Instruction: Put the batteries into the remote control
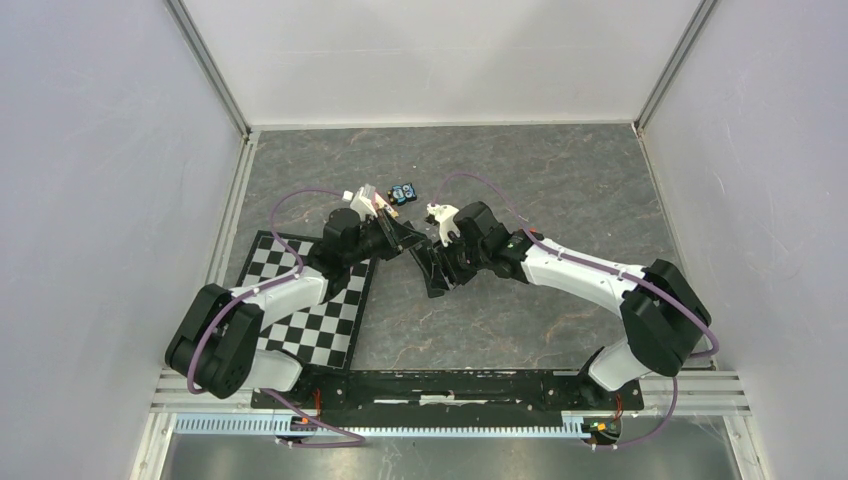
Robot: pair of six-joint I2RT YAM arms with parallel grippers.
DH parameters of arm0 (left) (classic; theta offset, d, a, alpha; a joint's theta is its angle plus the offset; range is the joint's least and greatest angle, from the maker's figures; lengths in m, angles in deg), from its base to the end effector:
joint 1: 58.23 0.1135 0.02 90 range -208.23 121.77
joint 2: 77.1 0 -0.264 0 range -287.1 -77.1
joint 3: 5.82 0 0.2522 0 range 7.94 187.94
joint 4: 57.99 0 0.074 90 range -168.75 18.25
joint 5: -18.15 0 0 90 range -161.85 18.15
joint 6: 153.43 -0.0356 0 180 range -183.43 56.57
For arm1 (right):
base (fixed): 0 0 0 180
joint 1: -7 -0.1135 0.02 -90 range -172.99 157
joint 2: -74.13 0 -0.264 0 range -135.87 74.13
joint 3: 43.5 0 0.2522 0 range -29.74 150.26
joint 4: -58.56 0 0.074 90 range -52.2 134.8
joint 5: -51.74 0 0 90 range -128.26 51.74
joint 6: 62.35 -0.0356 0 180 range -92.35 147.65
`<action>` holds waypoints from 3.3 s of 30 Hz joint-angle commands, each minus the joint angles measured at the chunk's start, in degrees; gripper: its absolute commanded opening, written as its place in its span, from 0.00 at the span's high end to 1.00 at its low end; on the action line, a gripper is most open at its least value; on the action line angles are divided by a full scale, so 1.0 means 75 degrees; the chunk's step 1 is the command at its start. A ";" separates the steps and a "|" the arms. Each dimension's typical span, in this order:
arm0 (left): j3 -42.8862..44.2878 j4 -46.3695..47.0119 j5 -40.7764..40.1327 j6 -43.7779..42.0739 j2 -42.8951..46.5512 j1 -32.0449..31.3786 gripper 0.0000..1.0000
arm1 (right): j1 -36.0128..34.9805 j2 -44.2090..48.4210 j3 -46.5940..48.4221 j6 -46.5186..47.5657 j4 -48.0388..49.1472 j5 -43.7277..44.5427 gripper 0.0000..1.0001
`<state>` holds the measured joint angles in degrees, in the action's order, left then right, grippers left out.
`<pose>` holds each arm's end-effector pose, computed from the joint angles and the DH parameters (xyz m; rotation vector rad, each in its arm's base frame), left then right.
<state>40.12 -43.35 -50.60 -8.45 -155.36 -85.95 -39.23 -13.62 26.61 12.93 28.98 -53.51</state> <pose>0.2432 -0.1424 0.2046 -0.2118 2.0770 -1.2900 0.2171 0.2401 0.2213 -0.8095 2.3839 0.7895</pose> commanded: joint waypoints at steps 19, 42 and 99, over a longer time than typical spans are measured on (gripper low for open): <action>-0.0038 0.2931 0.2303 0.1371 -0.0223 -0.0030 0.98 | 0.0130 -0.0250 0.0265 0.0114 0.0291 -0.0228 0.51; 0.0208 0.1481 0.2072 0.1168 -0.0190 0.0020 0.98 | 0.0370 0.0342 -0.0195 -0.0294 0.1107 -0.0811 0.20; -0.0355 0.3506 0.0563 0.4796 0.0953 0.0198 0.98 | 0.0790 0.1718 -0.4739 -0.7171 0.9144 0.0177 0.61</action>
<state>36.39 -24.94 -45.77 19.49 -152.41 -84.53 -32.76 0.46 -7.96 -43.87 98.68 -54.53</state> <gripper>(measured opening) 0.232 0.397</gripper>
